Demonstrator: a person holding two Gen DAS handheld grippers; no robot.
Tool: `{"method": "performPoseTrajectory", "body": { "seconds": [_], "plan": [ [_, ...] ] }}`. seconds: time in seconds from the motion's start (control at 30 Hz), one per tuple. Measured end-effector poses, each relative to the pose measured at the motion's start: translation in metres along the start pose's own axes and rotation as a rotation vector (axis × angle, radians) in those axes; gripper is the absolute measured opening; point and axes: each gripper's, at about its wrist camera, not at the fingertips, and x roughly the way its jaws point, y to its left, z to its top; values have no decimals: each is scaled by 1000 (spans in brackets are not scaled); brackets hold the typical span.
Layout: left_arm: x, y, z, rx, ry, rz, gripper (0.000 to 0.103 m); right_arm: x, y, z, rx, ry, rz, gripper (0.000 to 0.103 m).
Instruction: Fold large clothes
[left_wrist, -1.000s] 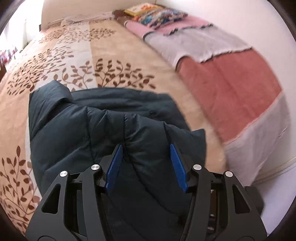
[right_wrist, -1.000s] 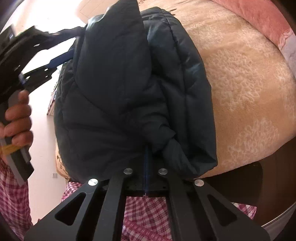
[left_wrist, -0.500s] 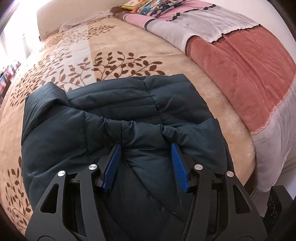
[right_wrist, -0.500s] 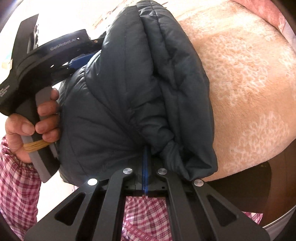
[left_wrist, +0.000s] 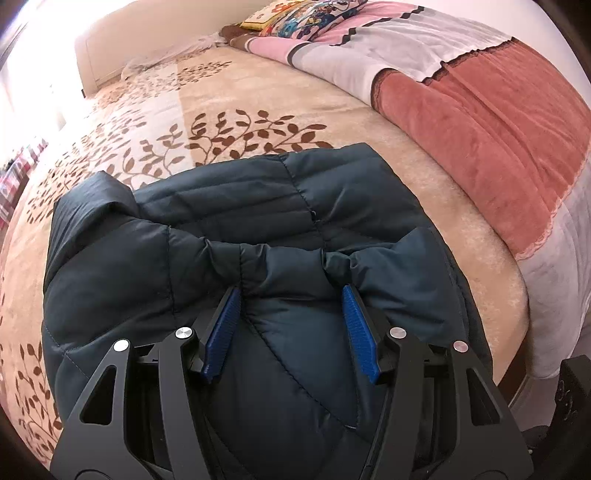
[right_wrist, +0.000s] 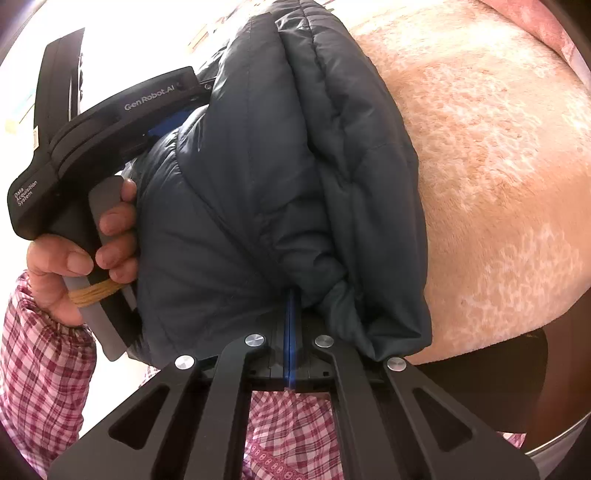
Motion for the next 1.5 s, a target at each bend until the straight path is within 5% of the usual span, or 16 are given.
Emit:
{"method": "performPoseTrajectory", "body": {
  "seconds": [1.5],
  "plan": [
    [-5,2,0,-1,-42,-19,60,3,-5,13,62,1,-13,0]
  ]
}}
